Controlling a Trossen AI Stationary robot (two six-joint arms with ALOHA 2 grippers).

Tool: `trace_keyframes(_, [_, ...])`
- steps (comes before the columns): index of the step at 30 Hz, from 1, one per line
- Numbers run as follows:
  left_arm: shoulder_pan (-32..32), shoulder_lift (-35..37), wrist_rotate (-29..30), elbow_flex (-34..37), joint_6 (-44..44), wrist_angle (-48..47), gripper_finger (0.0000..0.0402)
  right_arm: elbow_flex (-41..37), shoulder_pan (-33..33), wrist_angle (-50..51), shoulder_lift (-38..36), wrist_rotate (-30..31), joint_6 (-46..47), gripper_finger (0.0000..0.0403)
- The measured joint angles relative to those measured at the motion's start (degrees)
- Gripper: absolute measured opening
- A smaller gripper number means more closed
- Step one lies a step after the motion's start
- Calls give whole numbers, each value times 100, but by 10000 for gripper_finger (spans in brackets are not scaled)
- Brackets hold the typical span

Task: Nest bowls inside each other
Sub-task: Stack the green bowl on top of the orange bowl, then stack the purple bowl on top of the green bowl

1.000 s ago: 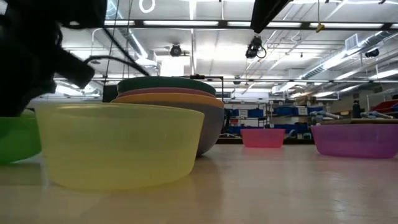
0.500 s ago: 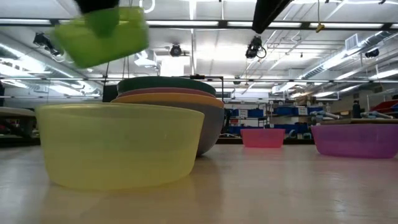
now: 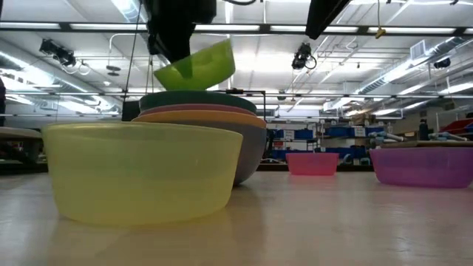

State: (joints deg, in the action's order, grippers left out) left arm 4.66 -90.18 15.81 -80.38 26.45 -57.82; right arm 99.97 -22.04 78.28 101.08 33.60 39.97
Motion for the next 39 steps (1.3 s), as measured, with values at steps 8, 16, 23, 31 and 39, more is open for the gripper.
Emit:
trace_keyframes(8, [-15, -227, -440, 2, -59, 88, 31, -1, -2, 86, 0, -18, 108, 131])
trace_keyframes(16, [-16, -224, -779, 2, 12, 99, 107, -1, -2, 293, 0, -30, 339, 137])
trace_keyframes(23, [-16, -224, -803, 2, 13, 105, 160, -1, -2, 293, 0, -28, 345, 135])
trace_keyframes(31, [19, -224, -809, 2, 82, -369, 177, -4, -2, 1119, 0, 63, 1063, 132])
trace_keyframes(39, [448, -222, -507, 2, 363, -1883, 177, -1204, -2, 1235, -304, -1229, 2102, 140])
